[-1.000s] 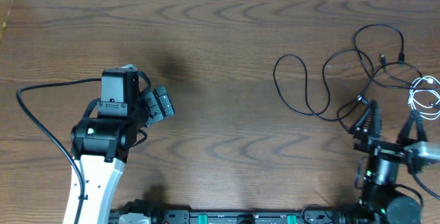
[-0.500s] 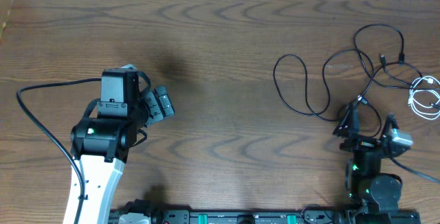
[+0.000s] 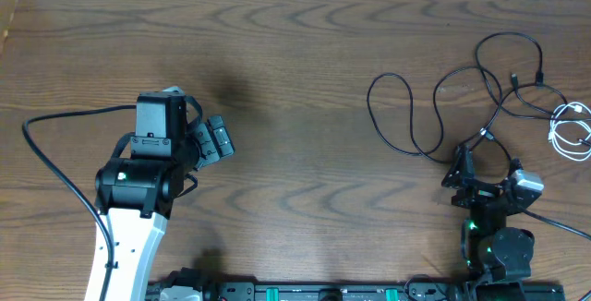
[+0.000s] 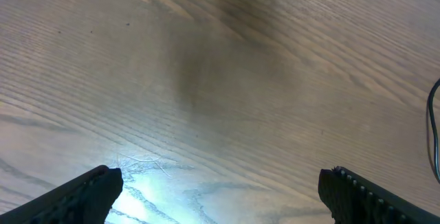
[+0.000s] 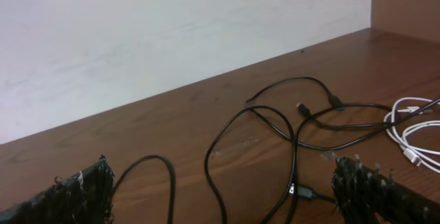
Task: Untangle cables
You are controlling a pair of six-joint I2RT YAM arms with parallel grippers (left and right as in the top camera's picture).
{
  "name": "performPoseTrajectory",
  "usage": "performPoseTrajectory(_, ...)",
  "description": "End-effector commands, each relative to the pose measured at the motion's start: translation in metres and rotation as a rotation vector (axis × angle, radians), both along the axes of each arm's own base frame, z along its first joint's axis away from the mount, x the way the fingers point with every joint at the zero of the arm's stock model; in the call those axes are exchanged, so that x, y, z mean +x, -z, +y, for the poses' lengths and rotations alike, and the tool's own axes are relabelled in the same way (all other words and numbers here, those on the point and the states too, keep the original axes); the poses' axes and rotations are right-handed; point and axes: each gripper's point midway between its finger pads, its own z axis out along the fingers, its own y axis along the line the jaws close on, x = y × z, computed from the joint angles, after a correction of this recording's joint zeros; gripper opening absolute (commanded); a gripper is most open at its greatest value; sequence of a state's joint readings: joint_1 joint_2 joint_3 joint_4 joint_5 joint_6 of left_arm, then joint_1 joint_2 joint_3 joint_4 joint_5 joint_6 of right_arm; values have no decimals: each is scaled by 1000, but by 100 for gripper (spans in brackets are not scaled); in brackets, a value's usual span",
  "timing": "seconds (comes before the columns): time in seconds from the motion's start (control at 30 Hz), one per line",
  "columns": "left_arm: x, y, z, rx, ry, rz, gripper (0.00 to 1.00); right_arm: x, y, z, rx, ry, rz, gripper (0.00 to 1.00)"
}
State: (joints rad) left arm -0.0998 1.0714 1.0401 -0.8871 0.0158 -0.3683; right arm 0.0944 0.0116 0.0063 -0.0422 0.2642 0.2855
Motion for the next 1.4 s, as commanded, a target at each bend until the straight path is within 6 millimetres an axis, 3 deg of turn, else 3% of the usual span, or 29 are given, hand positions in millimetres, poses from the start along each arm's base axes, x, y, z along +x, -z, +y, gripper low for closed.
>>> performPoseTrajectory(0.0,1,-2,4,19,-7,-6,98,0,0,3,5,-9,-1,99)
performPoseTrajectory(0.17,1,-2,4,19,-7,-6,98,-1,0,1,-2,0,-1,99)
performPoseTrajectory(0.3,1,-2,4,19,-7,-6,98,-2,-1,-7,-187,39,32,99)
performPoseTrajectory(0.6,1,-2,4,19,-7,-6,98,-2,-1,-7,-193,38,34,99)
performPoseTrajectory(0.7,1,-2,4,19,-7,-6,98,-1,0,-1,-205,3,36,99)
performPoseTrajectory(0.9,1,-2,4,19,-7,-6,98,2,6,31,-437,-198,57,99)
performPoseTrajectory(1.37,1,-2,4,19,-7,-6,98,2,6,32,-449,-206,59,99)
